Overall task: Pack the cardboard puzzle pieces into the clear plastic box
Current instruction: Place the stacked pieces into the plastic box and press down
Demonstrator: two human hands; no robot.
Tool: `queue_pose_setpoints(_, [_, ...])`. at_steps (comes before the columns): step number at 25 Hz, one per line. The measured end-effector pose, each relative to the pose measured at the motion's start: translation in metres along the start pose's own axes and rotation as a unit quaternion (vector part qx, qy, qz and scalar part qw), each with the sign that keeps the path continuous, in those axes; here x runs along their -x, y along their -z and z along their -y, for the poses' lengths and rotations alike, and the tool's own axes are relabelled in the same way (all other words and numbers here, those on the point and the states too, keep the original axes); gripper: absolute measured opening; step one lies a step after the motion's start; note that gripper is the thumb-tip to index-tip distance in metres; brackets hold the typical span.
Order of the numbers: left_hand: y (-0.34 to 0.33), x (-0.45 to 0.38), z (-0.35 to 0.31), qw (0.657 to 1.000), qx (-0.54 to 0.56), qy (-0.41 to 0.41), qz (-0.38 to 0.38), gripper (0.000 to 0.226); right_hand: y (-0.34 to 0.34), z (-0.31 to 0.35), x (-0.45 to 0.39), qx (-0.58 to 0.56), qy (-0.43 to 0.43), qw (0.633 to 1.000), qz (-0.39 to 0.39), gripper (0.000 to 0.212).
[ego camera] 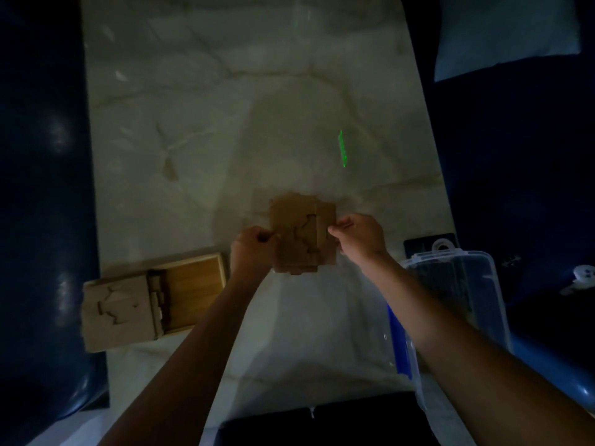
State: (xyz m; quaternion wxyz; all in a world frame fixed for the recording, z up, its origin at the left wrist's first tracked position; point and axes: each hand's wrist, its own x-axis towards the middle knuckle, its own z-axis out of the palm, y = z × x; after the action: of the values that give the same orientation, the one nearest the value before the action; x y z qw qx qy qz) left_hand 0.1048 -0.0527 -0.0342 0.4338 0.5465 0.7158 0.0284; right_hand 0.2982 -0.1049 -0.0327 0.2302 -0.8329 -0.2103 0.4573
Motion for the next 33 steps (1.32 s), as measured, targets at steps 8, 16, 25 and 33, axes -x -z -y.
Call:
queue_pose_setpoints(8, [-0.004, -0.016, 0.019, 0.998, -0.057, -0.009, 0.005, 0.025, -0.018, 0.005, -0.002, 0.076, 0.005, 0.997, -0.009, 0.014])
queue_pose_setpoints(16, [-0.011, -0.021, 0.013, 0.997, -0.072, -0.005, -0.008, 0.030, -0.017, 0.000, -0.007, 0.103, -0.001, 0.994, -0.040, 0.018])
queue_pose_setpoints(25, [-0.013, -0.020, -0.006, 0.991, -0.126, 0.016, -0.031, 0.022, -0.020, 0.001, -0.012, 0.107, -0.017, 0.993, -0.049, 0.019])
queue_pose_setpoints(33, [-0.019, -0.020, -0.009, 0.997, -0.045, 0.064, 0.015, 0.017, -0.024, 0.006, -0.009, 0.098, -0.041, 0.994, -0.029, 0.029])
